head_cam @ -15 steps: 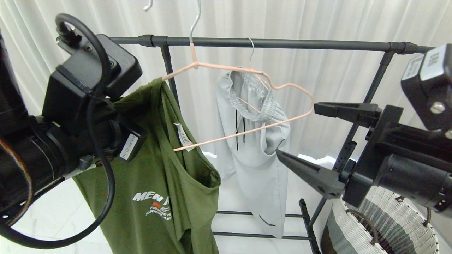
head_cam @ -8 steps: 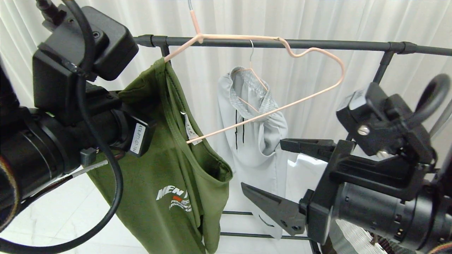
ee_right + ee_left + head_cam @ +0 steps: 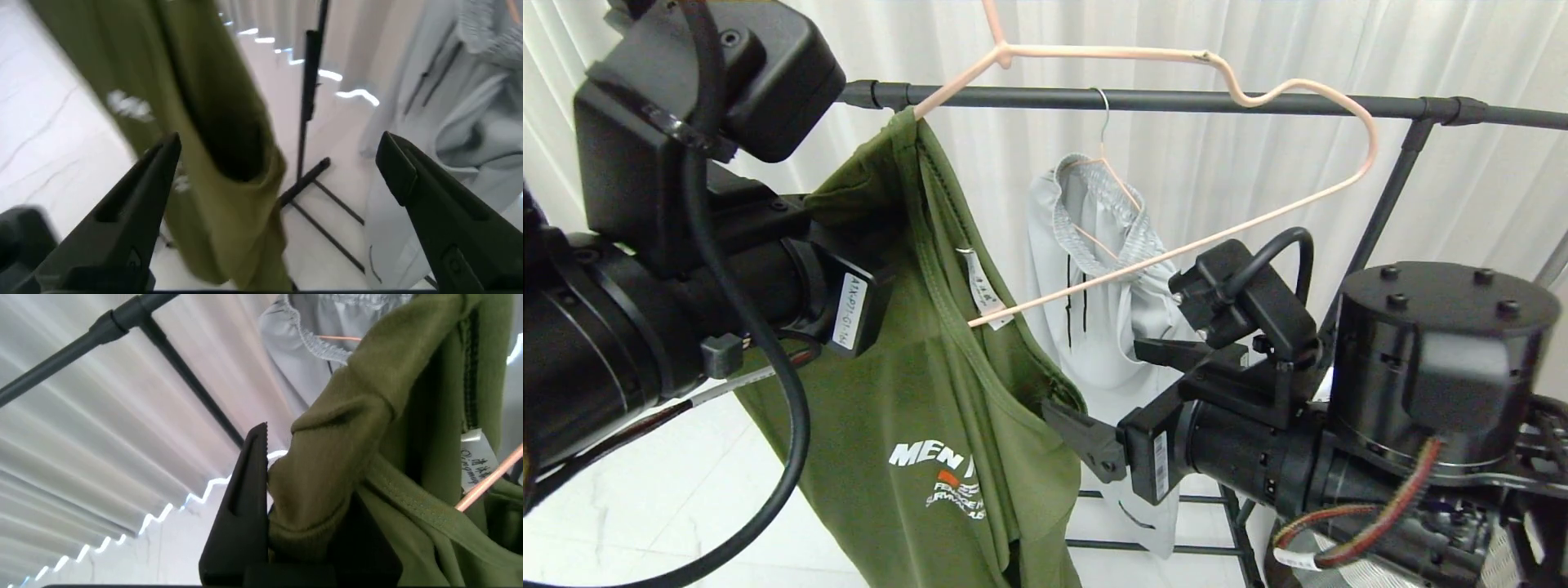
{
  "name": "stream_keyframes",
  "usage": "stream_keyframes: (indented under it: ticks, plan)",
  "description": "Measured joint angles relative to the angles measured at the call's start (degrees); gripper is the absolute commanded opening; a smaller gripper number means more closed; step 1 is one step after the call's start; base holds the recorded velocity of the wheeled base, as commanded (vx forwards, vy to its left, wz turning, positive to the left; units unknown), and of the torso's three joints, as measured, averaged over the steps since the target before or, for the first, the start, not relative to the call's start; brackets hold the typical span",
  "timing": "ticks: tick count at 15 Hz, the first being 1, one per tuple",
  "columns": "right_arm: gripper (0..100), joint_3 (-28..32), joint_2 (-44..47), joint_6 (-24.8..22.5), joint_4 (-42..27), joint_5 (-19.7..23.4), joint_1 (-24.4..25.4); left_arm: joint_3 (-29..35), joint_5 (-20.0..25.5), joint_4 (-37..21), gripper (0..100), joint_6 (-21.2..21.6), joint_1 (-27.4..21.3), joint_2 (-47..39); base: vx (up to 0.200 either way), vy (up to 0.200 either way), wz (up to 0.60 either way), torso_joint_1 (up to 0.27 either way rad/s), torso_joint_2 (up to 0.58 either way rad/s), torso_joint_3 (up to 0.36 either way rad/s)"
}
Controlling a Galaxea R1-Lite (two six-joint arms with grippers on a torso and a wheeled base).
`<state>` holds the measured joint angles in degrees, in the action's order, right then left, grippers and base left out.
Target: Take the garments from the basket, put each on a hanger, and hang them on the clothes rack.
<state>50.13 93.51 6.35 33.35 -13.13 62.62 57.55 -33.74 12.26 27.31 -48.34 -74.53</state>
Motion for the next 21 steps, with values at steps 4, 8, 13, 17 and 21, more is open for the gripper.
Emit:
stream_keyframes:
  ticks: [4, 8, 13, 17, 21]
  plan:
    - [100, -0.38, 3.07, 0.49, 0.8, -2.28, -2.54, 0.96, 0.0, -0.01, 0, 0.15, -0.76, -0.07, 0.0, 0.0, 0.0, 0.0, 0.0, 0.0]
    - [100, -0.84, 4.34, 1.28, 0.77, -5.29, -2.89, 1.54, -0.06, 0.0, 0, 0.39, -0.8, -0.27, 0.0, 0.0, 0.0, 0.0, 0.0, 0.0]
    - [0, -2.01, 3.69, 1.0, 0.77, -7.01, -5.44, 0.91, -0.28, -0.04, 0, 0.63, -0.2, -0.24, 0.0, 0.0, 0.0, 0.0, 0.0, 0.0]
    - [0, -2.12, 0.91, 0.22, 0.77, -7.14, -10.56, -2.86, -0.68, -0.06, 0, 3.29, 2.36, 0.48, 0.0, 0.0, 0.0, 0.0, 0.0, 0.0]
    - [0, -2.12, -2.54, -1.65, 0.77, -6.79, -17.48, -6.79, -0.66, -0.06, 0, 6.16, 3.79, 2.1, 0.0, 0.0, 0.0, 0.0, 0.0, 0.0]
